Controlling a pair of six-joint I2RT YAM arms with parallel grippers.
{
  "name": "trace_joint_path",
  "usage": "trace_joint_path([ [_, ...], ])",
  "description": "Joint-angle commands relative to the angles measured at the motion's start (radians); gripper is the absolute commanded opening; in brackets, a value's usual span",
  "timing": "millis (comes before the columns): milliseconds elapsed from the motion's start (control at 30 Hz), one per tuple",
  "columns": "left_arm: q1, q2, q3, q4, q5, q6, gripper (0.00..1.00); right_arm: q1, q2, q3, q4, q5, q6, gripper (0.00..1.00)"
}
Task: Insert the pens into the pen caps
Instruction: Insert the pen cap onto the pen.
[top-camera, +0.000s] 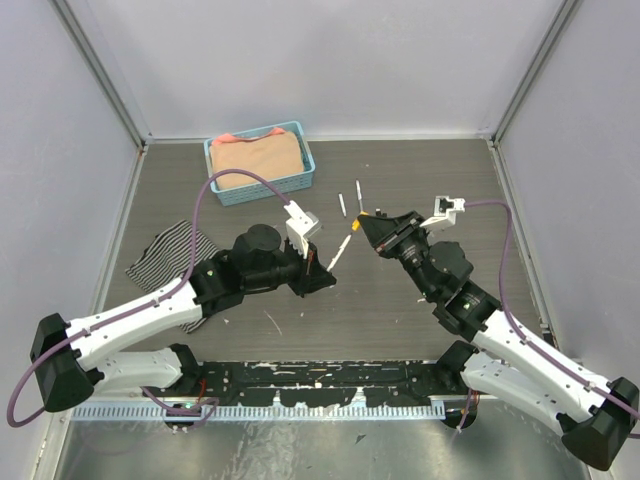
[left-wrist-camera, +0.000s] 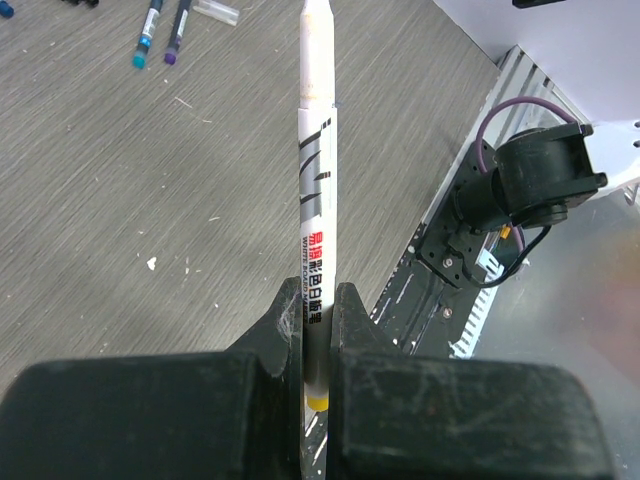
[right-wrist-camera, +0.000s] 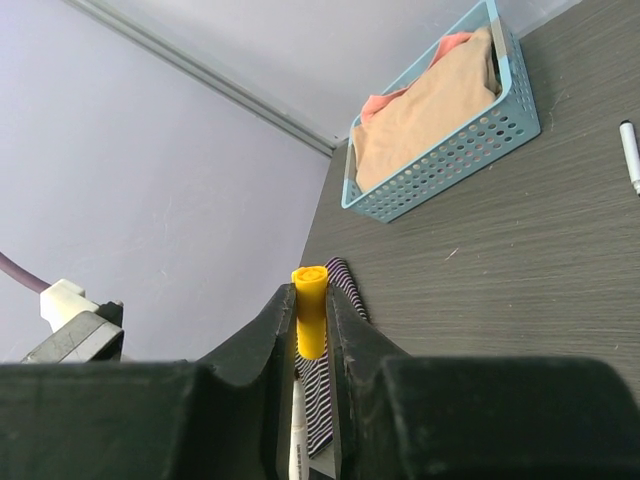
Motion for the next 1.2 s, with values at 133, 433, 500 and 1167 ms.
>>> trace_joint_path([
  [133,-0.003,0.008,0.016,0.030,0.014,0.019,0.00,0.000,-0.035,0.040,0.065,0.001,0.001,0.06],
  [433,-0.003,0.016,0.020,0.037,0.018,0.019,0.00,-0.001,-0.032,0.046,0.054,-0.020,0.000,0.06],
  [500,-0.004,0.015,0.022,0.037,0.014,0.019,0.00,0.000,-0.033,0.047,0.044,-0.021,0.000,0.06],
  [1167,-0.003,0.010,0.023,0.040,-0.007,0.021,0.00,-0.001,-0.038,0.056,0.009,-0.036,-0.004,0.06],
])
